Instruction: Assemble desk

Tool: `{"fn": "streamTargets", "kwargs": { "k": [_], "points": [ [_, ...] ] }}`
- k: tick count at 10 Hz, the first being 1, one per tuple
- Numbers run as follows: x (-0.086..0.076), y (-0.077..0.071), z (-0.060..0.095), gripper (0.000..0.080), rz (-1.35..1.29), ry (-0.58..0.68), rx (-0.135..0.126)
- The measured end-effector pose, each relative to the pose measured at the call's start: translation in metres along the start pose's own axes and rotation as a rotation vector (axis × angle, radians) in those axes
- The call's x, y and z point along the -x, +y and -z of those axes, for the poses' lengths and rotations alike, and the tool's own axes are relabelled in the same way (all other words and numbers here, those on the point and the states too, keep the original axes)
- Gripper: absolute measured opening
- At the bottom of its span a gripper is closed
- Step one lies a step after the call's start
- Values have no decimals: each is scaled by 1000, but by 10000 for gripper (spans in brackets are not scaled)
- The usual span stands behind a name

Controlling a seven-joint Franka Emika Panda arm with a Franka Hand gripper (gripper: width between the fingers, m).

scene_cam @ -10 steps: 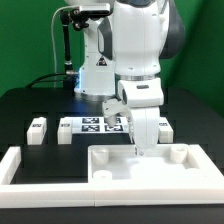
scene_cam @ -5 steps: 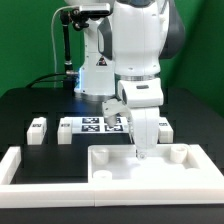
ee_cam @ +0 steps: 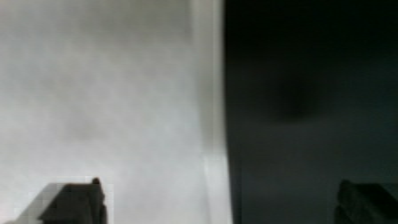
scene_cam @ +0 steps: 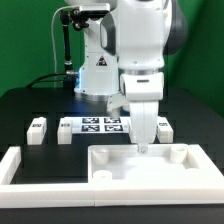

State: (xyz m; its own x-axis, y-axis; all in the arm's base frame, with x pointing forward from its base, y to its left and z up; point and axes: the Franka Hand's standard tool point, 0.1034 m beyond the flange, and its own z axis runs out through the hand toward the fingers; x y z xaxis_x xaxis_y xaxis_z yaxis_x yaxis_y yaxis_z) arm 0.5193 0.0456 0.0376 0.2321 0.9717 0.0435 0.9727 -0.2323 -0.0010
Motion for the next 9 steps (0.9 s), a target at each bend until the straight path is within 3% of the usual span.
{"fn": "streamTargets", "kwargs": {
  "k": [4,5,9],
  "points": [
    [-33,-13,25,649,-366,-6,12],
    [-33,-9,24,649,-428,21,21],
    [-36,-11,24,649,-707,28,7]
  ]
}}
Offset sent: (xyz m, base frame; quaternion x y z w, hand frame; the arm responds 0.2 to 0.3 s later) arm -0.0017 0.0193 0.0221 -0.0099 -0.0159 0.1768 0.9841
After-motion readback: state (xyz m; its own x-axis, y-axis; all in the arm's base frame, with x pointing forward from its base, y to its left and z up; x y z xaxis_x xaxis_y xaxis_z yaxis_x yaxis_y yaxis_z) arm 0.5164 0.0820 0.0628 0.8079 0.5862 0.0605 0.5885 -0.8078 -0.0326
